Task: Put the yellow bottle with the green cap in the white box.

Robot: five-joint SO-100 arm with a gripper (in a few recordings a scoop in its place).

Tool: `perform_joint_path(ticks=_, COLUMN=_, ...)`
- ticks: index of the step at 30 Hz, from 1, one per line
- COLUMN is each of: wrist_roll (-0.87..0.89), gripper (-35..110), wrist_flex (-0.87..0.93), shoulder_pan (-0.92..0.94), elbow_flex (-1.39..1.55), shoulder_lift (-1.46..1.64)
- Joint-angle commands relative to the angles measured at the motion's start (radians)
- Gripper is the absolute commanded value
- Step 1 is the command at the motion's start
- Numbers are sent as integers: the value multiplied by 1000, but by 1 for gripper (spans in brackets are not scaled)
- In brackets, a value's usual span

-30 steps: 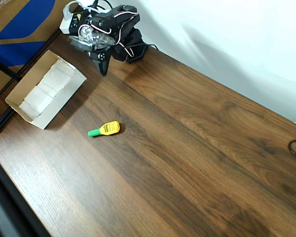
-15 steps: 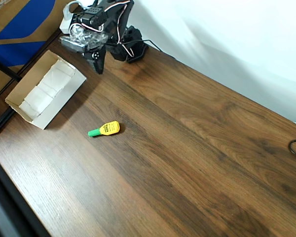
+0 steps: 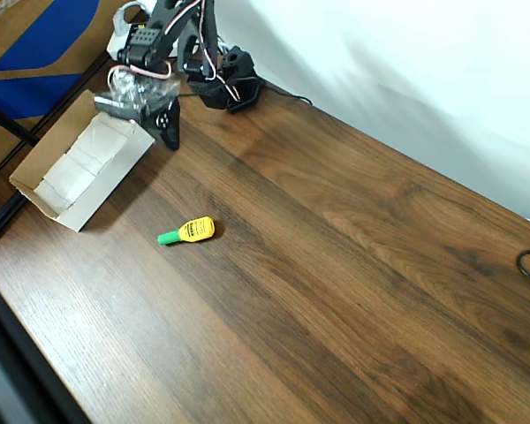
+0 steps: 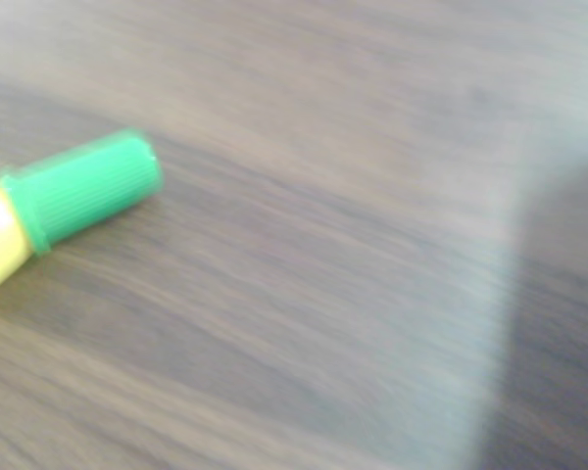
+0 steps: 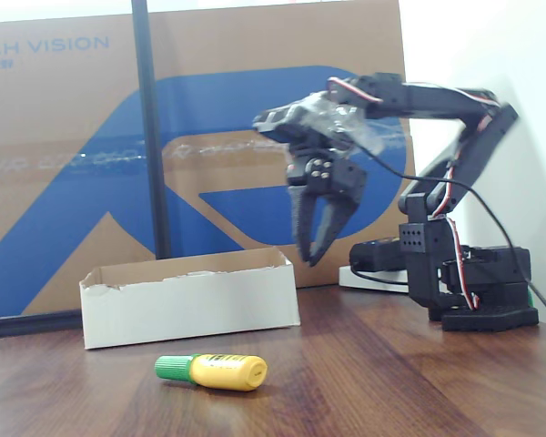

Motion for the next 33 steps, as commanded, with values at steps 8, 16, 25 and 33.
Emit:
perform_joint_path(ticks=8, wrist_roll=-6, gripper=0, wrist_flex=-60, shoulder_pan=-48, elbow_flex=-330, shoulder_lift=-393)
perform_joint_path(ticks=16, wrist_roll=-37, gripper=2, wrist_flex=-118, shoulder_pan=-100, elbow_flex=-468, shoulder_lift=-552)
perform_joint_path(ticks=25, wrist_roll=18, gripper=3, wrist_flex=-213, shoulder_pan=-143, elbow_flex=-653, shoulder_lift=-750)
perform_joint_path(ticks=33, wrist_roll=0, gripper=7, wrist_flex=-396, shoulder_pan=-219, elbow_flex=-686, shoulder_lift=-887)
